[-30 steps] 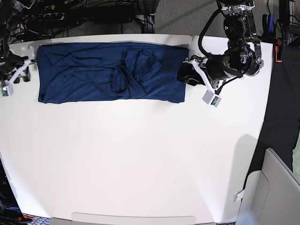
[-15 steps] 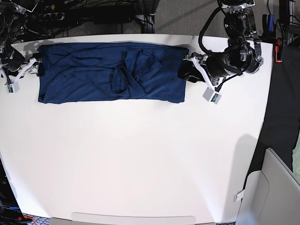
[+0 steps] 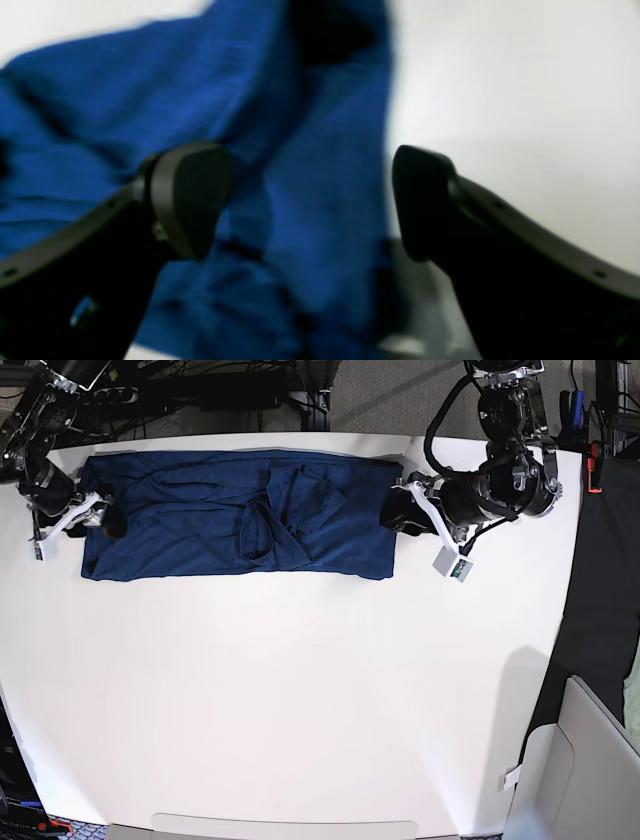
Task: Fold the T-shirt properly
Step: 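Grasp the strip's other end with the right gripper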
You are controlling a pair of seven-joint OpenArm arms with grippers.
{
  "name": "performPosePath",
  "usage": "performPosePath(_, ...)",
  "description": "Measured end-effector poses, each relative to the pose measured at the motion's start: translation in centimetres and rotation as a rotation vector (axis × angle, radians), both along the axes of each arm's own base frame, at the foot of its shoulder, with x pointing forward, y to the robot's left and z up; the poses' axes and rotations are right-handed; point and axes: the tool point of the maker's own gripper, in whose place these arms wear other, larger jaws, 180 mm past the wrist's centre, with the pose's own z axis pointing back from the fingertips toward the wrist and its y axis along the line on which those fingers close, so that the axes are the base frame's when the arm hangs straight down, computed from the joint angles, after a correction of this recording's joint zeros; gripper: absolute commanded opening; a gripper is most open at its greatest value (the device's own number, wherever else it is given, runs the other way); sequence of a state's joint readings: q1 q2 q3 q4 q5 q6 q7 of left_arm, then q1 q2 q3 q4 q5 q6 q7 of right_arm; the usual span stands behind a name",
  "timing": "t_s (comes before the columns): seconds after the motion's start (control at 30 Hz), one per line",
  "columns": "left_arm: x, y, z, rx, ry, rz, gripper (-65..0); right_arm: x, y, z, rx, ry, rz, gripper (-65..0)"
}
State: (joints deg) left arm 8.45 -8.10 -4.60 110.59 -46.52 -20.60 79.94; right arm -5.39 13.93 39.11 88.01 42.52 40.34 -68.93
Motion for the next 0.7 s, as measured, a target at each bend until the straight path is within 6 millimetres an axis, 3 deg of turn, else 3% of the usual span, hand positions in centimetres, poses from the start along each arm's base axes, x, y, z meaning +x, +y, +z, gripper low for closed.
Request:
performPosePath(0.37,0.0,-0.1,0.0,-0.002,-0.001,0.000,-44.3,-0.1,0.8,0.1,0.038,0.006,0.019,-12.0)
performPosePath(0.47,0.0,-0.5,0.1,-0.016,-0.001,0.003,-44.3,0.3,2.4,-0.2,0.045,0.014,0.074,-13.4)
performPosePath(0.53,0.0,-0.6,0.1,-0.021,-0.002,0.002,-44.3,0.6,3.4,-0.2,0.063,0.006,0.096,-21.2)
performPosePath(0.7,0.0,-0.4,0.1,-0.015,-0.001,0.003,-44.3,0.2,4.4,-0.8,0.097,0.030,0.101,-56.0)
